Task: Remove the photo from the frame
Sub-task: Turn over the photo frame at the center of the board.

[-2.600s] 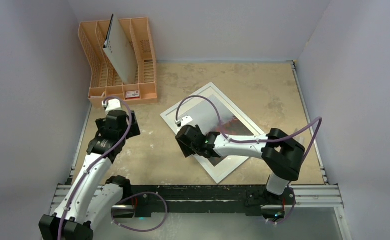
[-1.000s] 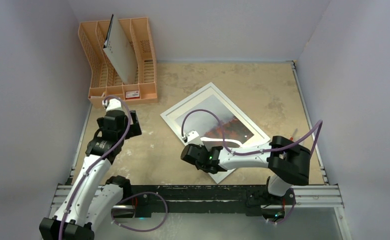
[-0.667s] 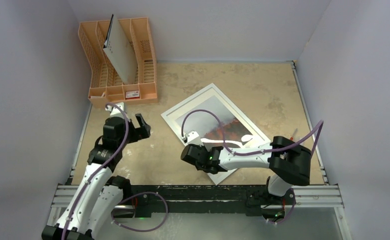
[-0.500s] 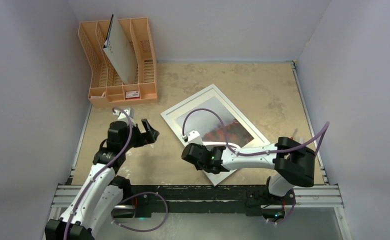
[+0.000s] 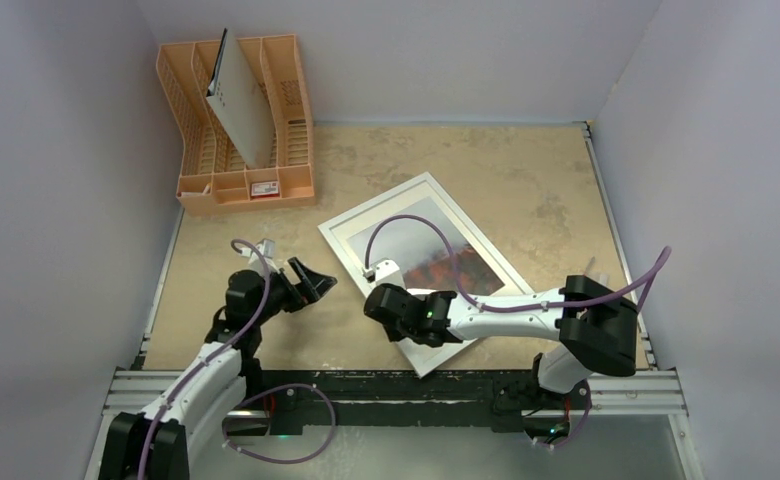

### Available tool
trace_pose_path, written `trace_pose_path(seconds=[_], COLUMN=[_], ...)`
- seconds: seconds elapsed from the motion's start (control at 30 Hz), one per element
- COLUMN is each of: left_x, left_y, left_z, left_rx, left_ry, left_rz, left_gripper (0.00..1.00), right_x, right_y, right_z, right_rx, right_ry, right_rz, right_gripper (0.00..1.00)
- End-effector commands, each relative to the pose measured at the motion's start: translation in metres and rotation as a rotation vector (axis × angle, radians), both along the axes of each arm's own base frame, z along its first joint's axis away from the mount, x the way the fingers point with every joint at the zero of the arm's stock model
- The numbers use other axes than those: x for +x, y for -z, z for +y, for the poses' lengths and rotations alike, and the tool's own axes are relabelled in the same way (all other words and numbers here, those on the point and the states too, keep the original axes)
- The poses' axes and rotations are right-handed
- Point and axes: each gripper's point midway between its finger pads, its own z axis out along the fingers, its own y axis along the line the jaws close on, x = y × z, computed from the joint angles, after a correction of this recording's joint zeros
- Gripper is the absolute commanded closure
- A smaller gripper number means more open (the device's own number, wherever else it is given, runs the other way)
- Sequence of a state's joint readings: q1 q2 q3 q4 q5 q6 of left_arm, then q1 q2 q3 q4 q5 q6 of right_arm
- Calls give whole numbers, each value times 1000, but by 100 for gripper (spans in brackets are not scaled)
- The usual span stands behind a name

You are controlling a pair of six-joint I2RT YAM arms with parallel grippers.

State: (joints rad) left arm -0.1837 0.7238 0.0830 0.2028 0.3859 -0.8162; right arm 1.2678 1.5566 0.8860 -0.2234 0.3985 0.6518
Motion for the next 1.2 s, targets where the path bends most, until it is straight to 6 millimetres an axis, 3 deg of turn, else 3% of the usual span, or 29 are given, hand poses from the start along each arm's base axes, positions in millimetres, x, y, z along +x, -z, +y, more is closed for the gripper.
trace_pose_path(seconds=[0.0,0.3,0.5,0.57,0.83,1.17], left_x=[12,8,12,21,22,23], left_y=[-31,-4,1,-8,-1,-14], left_z=[-10,-33,-43,-52,-69,-78], left_rx=[-143,-148,-165,-175,-213,-293], left_ry=[-10,15,9,31,61,83], left_rz=[-127,-61,-51,-70,-47,-90], left_gripper=[7,11,17,21,41,67], right_x=[-1,-10,-14,-14,-15,-17], right_y=[-50,-65,-67,-67,-67,-66], right_z=[45,64,69,69,68,68], right_rx=[237,335,364,368,366,377], right_ry=[-7,-42,-46,-45,-44,-41], right_rz=[12,52,74,75,80,93], right_gripper=[90,90,90,90,90,90])
